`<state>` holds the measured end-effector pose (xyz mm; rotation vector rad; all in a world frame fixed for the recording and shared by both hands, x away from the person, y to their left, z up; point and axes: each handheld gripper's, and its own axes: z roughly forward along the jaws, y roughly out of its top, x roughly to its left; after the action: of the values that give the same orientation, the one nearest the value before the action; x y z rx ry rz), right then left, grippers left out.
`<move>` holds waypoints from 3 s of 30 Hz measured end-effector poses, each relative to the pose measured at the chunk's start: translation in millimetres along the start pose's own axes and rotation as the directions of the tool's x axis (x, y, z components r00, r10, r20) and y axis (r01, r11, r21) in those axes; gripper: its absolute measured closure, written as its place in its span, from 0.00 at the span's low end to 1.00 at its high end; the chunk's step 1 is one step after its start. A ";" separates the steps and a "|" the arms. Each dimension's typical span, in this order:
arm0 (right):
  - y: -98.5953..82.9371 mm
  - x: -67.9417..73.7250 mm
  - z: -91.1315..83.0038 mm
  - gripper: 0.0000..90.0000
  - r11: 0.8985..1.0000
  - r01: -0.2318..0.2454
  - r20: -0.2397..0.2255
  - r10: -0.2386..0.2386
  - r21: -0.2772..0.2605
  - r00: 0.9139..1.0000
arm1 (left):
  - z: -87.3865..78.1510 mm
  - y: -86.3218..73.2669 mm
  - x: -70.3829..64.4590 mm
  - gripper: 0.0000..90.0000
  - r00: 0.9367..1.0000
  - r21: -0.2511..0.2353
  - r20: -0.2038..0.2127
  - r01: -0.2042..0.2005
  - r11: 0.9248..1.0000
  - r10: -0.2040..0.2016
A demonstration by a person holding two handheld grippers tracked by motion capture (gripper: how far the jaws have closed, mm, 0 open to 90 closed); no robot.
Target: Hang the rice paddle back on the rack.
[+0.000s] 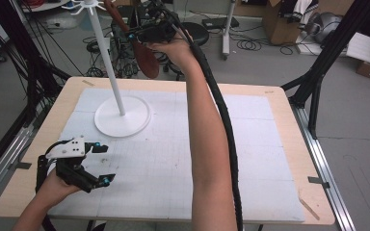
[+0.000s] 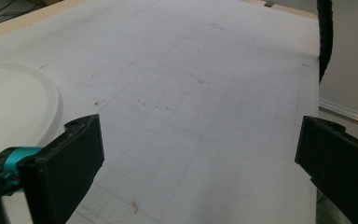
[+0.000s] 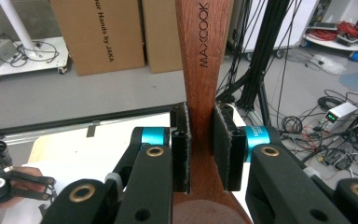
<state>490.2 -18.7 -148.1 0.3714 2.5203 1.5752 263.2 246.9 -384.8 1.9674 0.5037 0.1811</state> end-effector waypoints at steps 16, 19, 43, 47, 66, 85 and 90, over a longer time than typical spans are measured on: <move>-2.7 -1.9 8.7 0.87 1.000 -0.009 -0.003 0.009 0.004 1.000 | -0.1 0.1 -1.2 0.02 1.000 0.004 0.005 -0.004 1.000 0.004; -3.3 -2.3 9.8 0.87 1.000 -0.015 -0.001 0.015 0.000 1.000 | -0.3 0.1 -1.3 0.02 1.000 0.004 0.005 -0.004 1.000 0.004; -19.5 5.7 12.4 0.56 0.999 -0.034 -0.035 0.035 0.037 0.999 | 1.0 -1.0 -2.5 0.02 1.000 0.001 0.009 0.002 1.000 -0.002; -28.9 10.6 8.1 0.43 0.999 -0.043 -0.082 0.044 0.017 0.996 | 3.5 -1.5 -3.2 0.02 1.000 0.006 0.011 0.003 1.000 -0.003; -77.1 36.0 -6.8 0.01 0.997 -0.081 -0.083 0.082 0.011 0.993 | 5.4 -2.6 -0.6 0.02 0.999 -0.036 0.029 0.027 0.999 -0.026; -126.1 63.6 -44.2 0.01 0.997 -0.080 -0.019 0.079 -0.015 0.997 | 4.1 -3.9 3.6 0.02 0.997 -0.076 0.029 0.067 0.995 -0.065; -136.3 77.9 -50.5 0.01 0.999 -0.049 -0.027 0.049 -0.022 0.998 | 2.6 -3.6 4.4 0.02 0.997 -0.098 0.022 0.073 0.992 -0.072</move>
<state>385.0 -97.3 -247.8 0.4152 2.5288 1.6356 267.1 247.9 -389.6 1.8500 0.5436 0.1395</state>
